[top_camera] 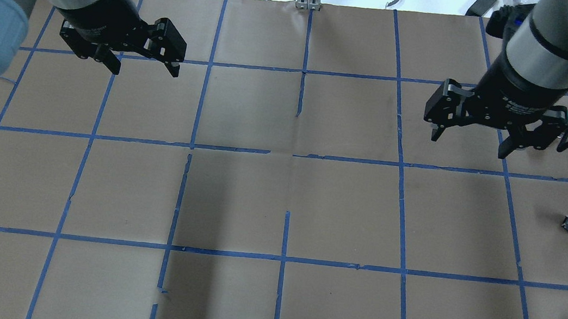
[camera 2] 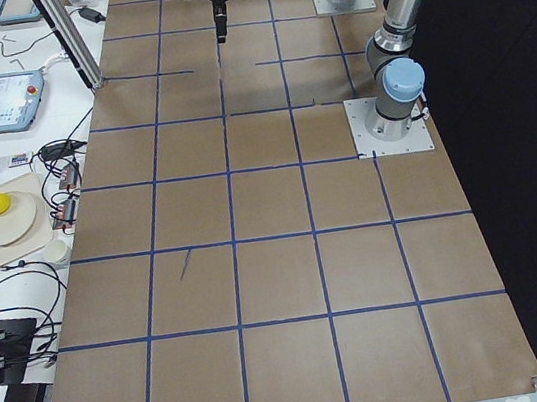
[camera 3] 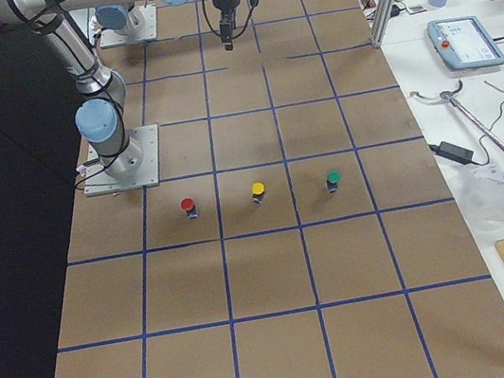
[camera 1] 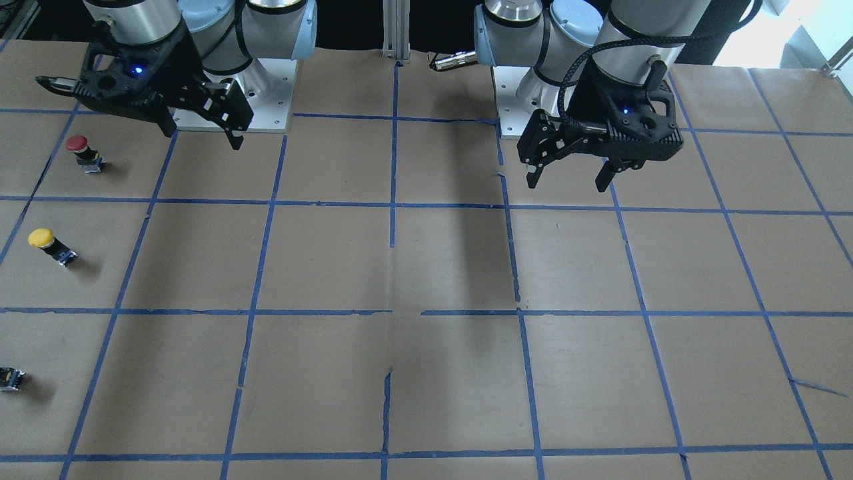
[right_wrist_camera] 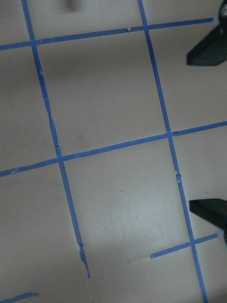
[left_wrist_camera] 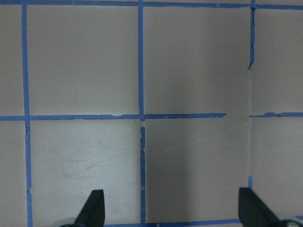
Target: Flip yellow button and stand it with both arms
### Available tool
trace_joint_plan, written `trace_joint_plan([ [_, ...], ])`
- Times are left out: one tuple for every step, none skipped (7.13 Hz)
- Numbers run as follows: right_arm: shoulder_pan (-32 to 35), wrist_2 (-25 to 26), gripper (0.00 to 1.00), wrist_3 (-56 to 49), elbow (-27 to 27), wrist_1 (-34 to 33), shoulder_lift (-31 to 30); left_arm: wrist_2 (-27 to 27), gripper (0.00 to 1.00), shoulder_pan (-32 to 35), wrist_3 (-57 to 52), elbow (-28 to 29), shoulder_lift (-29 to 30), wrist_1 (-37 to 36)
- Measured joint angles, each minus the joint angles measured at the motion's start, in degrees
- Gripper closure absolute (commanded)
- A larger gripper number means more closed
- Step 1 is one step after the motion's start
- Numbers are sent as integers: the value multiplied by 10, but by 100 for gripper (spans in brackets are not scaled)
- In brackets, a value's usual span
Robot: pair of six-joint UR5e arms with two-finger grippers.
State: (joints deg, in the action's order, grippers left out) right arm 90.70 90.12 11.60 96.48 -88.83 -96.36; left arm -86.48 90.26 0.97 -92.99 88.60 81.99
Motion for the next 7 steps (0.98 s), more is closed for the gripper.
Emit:
trace_joint_plan([
  [12,1,0,4,3,1,1,0,0,0,0,0,0,0],
  [12,2,0,3,7,6,-3,0,0,0,0,0,0,0],
  [6,3,0,0,7,16,-6,0,0,0,0,0,0,0],
  [-5,3,0,-1,6,23,-7,0,0,0,0,0,0,0],
  [-12,3,0,0,4,26,-8,0,0,0,0,0,0,1],
  [-15,3,0,2,3,27,-8,0,0,-1,0,0,0,2],
  [-16,4,0,3,2,27,-8,0,0,-1,-1,0,0,2],
])
